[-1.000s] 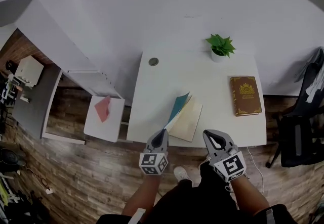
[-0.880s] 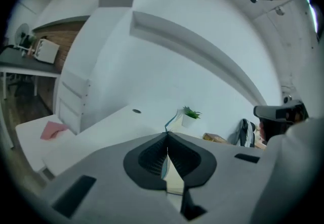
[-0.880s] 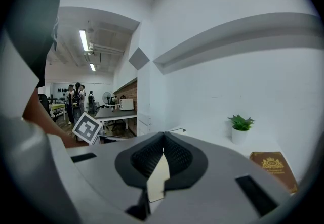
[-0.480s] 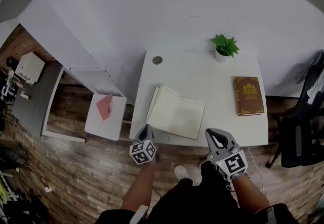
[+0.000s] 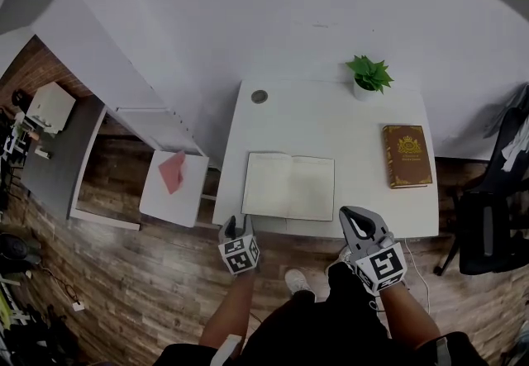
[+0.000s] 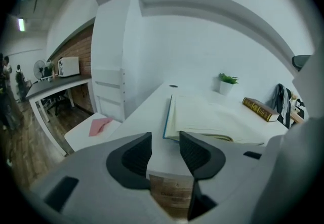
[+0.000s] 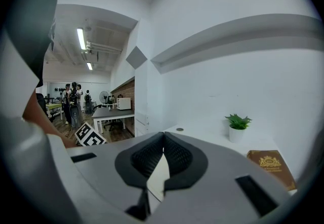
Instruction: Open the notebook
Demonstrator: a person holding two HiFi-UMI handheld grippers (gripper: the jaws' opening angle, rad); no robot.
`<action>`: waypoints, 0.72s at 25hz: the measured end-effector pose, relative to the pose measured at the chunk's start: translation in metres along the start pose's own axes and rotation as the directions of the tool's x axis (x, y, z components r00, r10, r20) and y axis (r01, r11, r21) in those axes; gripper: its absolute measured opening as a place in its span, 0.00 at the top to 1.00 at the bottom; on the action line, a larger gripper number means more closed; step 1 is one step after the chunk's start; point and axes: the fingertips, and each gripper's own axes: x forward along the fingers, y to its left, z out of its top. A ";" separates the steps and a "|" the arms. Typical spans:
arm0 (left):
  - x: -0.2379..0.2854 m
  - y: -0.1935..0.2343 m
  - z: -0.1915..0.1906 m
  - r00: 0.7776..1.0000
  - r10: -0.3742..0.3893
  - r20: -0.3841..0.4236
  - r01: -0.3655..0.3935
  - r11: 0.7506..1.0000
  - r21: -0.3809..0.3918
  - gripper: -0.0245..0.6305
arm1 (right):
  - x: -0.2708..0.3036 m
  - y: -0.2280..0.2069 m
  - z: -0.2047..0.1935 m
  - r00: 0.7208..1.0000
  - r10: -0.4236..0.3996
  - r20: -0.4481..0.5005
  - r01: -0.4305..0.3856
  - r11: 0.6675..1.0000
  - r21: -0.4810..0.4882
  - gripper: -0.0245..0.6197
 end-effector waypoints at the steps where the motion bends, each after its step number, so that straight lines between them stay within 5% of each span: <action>1: -0.006 0.000 0.006 1.000 -0.001 0.028 0.001 1.000 0.007 0.73 | 0.000 0.000 0.000 1.000 0.002 0.001 -0.002 1.000 0.001 0.96; 7: -0.046 -0.038 0.071 0.970 -0.094 0.225 0.072 0.992 0.107 0.72 | -0.003 0.000 0.005 0.999 -0.010 0.033 0.011 1.000 -0.009 0.96; 13: -0.090 -0.114 0.137 0.878 -0.286 0.382 0.214 0.952 0.221 0.87 | -0.012 -0.005 0.018 0.996 -0.049 0.073 0.050 0.999 -0.007 0.96; 18: -0.119 -0.166 0.154 0.813 -0.428 0.396 0.292 0.887 0.359 0.95 | -0.024 -0.012 0.035 0.990 -0.096 0.100 0.099 0.995 -0.021 0.96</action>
